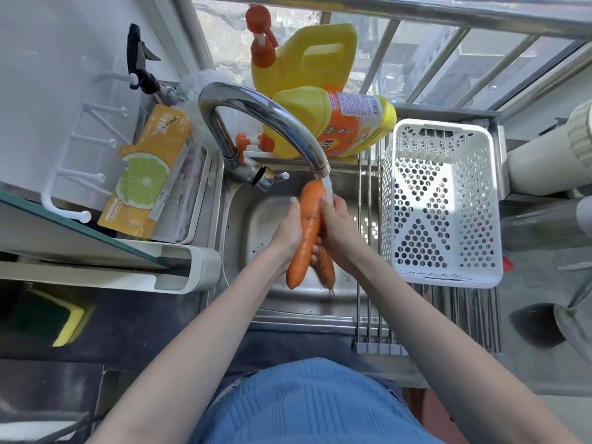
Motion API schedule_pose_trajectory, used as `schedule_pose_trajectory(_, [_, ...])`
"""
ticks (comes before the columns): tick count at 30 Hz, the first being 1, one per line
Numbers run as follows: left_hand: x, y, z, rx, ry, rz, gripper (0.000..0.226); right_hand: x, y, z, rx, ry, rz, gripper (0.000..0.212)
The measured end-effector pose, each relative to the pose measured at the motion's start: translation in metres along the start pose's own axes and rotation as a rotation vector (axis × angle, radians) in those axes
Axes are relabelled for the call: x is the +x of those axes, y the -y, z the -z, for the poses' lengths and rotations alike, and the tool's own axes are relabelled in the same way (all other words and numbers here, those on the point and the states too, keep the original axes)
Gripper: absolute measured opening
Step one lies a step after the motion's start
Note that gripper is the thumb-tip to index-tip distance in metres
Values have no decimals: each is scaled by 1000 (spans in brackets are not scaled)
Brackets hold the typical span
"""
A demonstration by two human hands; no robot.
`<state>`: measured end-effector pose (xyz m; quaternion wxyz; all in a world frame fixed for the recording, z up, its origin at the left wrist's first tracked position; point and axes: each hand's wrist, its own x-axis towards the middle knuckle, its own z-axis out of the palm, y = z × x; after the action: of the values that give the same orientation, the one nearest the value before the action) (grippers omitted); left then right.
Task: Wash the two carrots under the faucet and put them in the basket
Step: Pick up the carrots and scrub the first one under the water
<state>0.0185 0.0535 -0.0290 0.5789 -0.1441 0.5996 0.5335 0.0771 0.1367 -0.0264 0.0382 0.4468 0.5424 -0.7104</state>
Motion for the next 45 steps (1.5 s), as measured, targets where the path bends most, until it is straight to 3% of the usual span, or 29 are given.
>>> schedule_pose_trajectory(3, [-1,0,1,18,3,17,81,2,-1,10,-3,149,12,64])
schedule_pose_trajectory(5, [-1,2,0,45,-14,17,81,-1,3,13,10,142,10,66])
schedule_pose_trajectory(11, [8,6,-1,337,-223,-200,78,5,14,-18,17,-145,-66,48])
schedule_pose_trajectory(14, [6,15,-4,373,-221,-289,74,8,20,-19,351,-249,-258,47])
schedule_pose_trajectory(15, [4,16,-5,324,-198,-265,73,6,18,-17,362,-249,-273,49])
schedule_pose_trajectory(18, [2,9,-2,217,-137,-128,76,-9,6,-17,53,-149,-78,39])
schedule_pose_trajectory(22, [2,5,-5,137,-89,-45,75,-11,-2,-5,-48,13,6,58])
schedule_pose_trajectory(25, [5,8,-13,138,-109,-57,76,-10,5,-2,-70,-38,13,58])
schedule_pose_trajectory(28, [7,10,-16,248,-201,-143,70,-2,7,-9,-50,-168,-40,40])
schedule_pose_trajectory(31, [4,16,-18,325,-233,-226,72,19,19,-12,171,-295,-218,44])
schedule_pose_trajectory(33, [2,14,-16,316,-223,-208,77,21,18,-11,184,-293,-226,53])
schedule_pose_trajectory(36, [6,6,-7,329,-215,-176,80,10,7,-12,83,-181,-90,35])
schedule_pose_trajectory(40, [8,9,-8,527,-351,-360,79,12,1,-12,65,-98,-24,48])
schedule_pose_trajectory(45, [-9,9,-19,823,-458,-449,58,19,9,-14,294,-155,-96,35])
